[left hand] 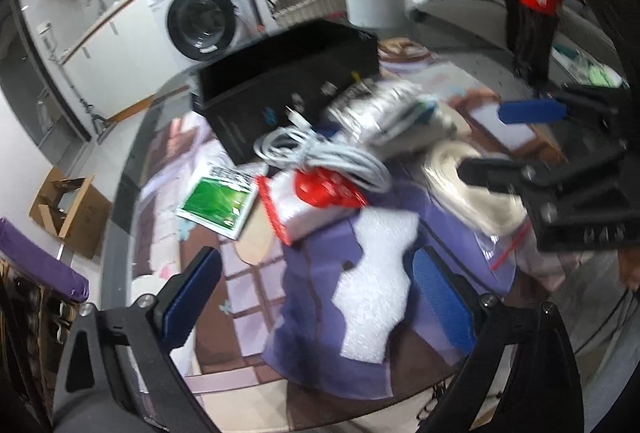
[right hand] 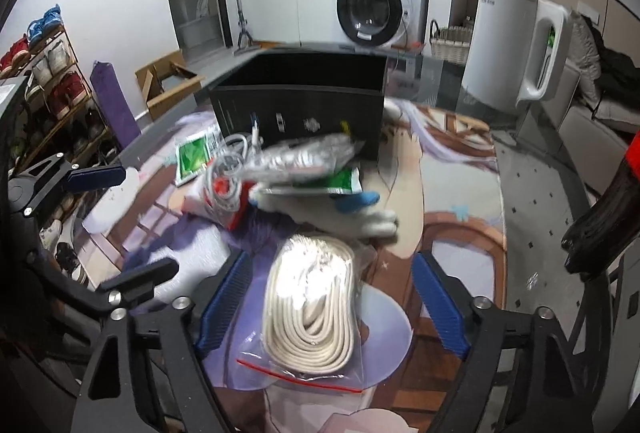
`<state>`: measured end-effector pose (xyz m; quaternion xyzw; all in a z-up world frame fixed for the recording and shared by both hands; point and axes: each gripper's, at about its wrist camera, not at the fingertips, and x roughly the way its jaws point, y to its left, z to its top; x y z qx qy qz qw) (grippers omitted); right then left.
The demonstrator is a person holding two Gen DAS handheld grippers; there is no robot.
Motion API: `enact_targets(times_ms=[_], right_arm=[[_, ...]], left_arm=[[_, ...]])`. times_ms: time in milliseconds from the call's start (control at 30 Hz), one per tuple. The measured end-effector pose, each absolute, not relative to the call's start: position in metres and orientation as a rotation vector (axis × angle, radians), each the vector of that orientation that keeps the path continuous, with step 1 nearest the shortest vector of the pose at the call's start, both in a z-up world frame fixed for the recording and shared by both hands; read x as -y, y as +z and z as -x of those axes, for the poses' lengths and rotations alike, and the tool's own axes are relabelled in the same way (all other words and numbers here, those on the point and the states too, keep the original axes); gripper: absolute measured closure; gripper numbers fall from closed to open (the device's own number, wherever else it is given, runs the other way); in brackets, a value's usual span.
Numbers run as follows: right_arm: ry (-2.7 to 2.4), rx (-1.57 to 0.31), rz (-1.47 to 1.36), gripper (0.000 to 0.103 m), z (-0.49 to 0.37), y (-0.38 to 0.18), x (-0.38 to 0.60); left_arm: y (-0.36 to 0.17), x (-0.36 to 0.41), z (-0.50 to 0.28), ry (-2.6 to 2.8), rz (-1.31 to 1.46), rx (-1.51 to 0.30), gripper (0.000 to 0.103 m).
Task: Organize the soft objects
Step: 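Grasp the white foam sheet with the left gripper while the right grasps the rope bag, then lift the foam sheet with the left gripper while the right lifts the rope bag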
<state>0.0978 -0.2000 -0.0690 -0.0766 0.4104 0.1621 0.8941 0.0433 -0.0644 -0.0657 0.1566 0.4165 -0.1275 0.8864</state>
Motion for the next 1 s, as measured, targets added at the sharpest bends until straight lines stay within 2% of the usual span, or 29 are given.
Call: enact_targets(times_ms=[133,200,333,467,633,833,1000], right_arm=[[0.335,-0.883,0.152,0.027,-0.102,-0.078,0.202],[0.347,-0.901,0.165,0.028,-0.102,-0.083,0.199],[0.377,-0.941,0.199,0.029,-0.102,-0.093,0.189],[0.392,-0.96,0.238,0.036,-0.099,-0.102,0.182],[0.408,-0.95,0.26,0.058,-0.098,-0.101,0.179],[0.446,-0.934,0.278,0.066,-0.093,-0.099,0.175],[0.456,-0.901,0.259,0.066,-0.092,-0.09,0.176]], left_arm=[[-0.078,0.067,-0.051,-0.271,-0.329,-0.944,0.035],[-0.082,0.069,-0.053,-0.257,-0.349,-0.96,0.04],[-0.08,0.069,-0.054,-0.275,-0.32,-0.975,0.061],[-0.08,0.066,-0.057,-0.284,-0.3,-0.991,0.063],[-0.082,0.062,-0.06,-0.275,-0.304,-0.994,0.064],[-0.076,0.06,-0.057,-0.278,-0.304,-0.969,0.064],[-0.063,0.057,-0.052,-0.289,-0.284,-0.909,0.064]])
